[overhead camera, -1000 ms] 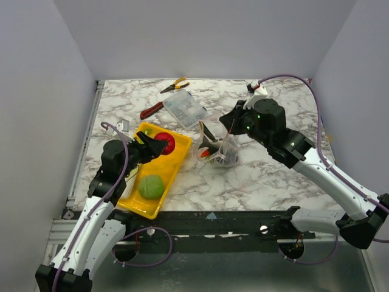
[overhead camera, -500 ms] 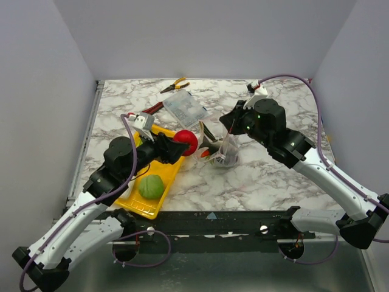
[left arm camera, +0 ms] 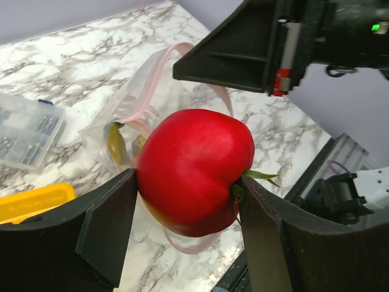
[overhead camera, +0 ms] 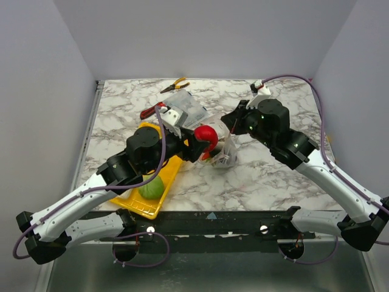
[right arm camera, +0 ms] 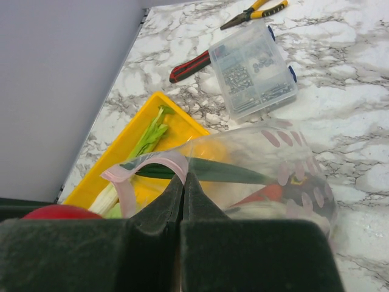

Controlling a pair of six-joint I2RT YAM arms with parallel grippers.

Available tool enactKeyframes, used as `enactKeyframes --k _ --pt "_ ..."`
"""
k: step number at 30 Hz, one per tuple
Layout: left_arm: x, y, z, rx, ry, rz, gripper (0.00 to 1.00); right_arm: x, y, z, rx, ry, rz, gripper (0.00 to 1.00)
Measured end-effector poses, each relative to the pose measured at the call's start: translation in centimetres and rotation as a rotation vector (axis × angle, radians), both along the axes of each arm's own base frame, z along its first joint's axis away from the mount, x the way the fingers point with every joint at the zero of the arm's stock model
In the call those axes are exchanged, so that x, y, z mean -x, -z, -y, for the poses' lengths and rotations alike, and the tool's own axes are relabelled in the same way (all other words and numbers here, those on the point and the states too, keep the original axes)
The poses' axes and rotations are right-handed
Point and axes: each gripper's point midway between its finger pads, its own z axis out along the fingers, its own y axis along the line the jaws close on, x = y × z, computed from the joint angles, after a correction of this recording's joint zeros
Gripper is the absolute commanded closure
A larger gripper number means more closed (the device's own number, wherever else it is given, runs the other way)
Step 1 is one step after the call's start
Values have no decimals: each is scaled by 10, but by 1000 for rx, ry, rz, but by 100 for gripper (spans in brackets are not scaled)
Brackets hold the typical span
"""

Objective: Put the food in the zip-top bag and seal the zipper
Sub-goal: Place the fake fruit in the zipper food storage bag.

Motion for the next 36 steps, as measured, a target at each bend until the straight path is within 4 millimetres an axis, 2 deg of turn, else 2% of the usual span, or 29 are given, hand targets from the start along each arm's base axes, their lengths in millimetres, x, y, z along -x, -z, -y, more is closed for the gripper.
enactKeyframes --k 4,8,20,22,25,28,29,36 --pt "-15 10 5 -68 -52 -27 59 4 -5 0 -20 -12 2 99" --pt "-26 11 9 -114 -90 -43 59 9 -11 -1 -43 -29 5 99" --pt "-35 21 10 -201 -136 -62 53 19 -15 -9 -82 -86 -14 99" --pt "-36 25 12 -222 -136 -70 48 20 -15 -11 -86 -95 -17 99" --pt "-39 28 15 -239 -139 -76 30 21 -16 -12 -93 -103 -19 99" --pt "-46 26 19 -256 -155 -80 19 22 -17 -13 -98 -109 -18 99" --pt "-47 25 20 -258 -159 -82 3 22 -17 -13 -98 -109 -18 99" --pt "-50 10 21 -230 -185 -97 1 22 -17 -13 -97 -109 -18 99"
